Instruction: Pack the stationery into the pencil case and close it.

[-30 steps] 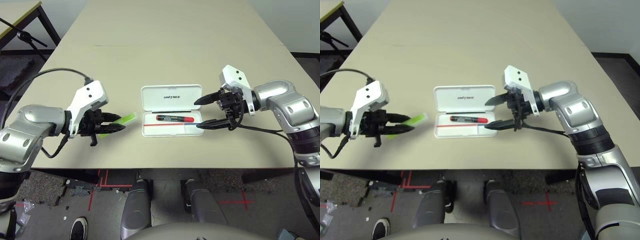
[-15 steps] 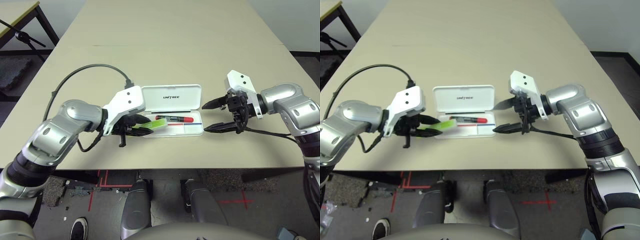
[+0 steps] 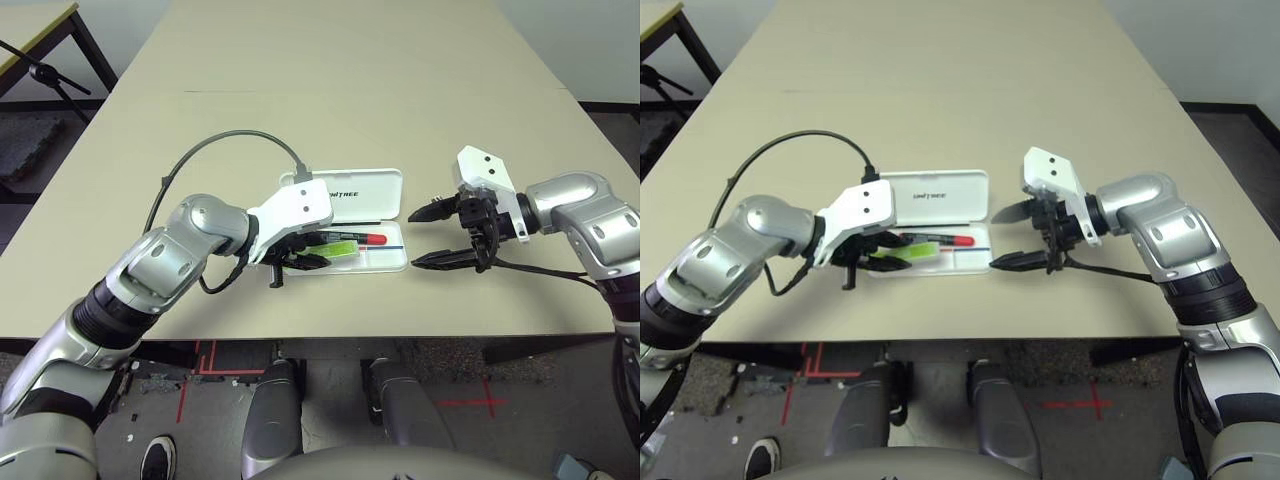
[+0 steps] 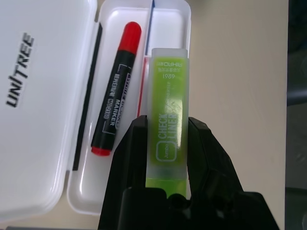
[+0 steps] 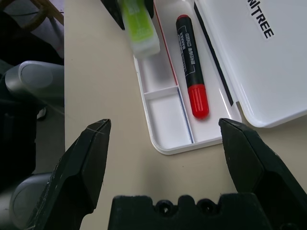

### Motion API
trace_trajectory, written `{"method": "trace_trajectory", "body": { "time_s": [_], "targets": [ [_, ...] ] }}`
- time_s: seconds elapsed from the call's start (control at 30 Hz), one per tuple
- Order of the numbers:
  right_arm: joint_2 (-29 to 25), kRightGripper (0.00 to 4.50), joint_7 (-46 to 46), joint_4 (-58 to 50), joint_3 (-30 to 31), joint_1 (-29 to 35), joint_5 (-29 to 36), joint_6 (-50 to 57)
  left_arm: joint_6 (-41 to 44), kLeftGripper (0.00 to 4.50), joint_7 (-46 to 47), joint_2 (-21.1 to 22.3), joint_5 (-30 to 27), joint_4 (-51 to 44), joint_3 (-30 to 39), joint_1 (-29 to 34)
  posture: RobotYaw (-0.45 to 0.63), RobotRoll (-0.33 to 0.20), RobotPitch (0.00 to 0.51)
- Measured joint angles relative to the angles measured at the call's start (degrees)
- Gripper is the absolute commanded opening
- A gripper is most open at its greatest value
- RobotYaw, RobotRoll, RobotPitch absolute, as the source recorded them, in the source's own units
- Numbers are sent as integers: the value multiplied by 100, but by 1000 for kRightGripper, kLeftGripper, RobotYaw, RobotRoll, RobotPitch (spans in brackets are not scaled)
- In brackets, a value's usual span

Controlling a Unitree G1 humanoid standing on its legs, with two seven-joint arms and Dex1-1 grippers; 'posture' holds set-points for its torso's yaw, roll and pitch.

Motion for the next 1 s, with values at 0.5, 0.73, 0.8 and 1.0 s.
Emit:
{"method": "trace_trajectory", "body": {
  "time_s": [0.5,0.73,0.8,1.0],
  "targets": [
    [-21,4500,-104,-73,0,64,-3,30,-184,1430,-145,-331,354,311,-148,-89,-72,0,168],
    [-22,4500,-107,-105,0,70,-8,39,-185,3986,-279,-290,377,295,-139,-66,-58,0,164],
    [-22,4500,-110,-97,0,70,-22,37,-194,4459,-335,-212,305,246,-34,15,-56,0,164],
    [2,4500,-116,-29,1,63,-26,-27,-191,4459,-536,176,-358,-149,1010,157,-45,0,160]
  ]
}}
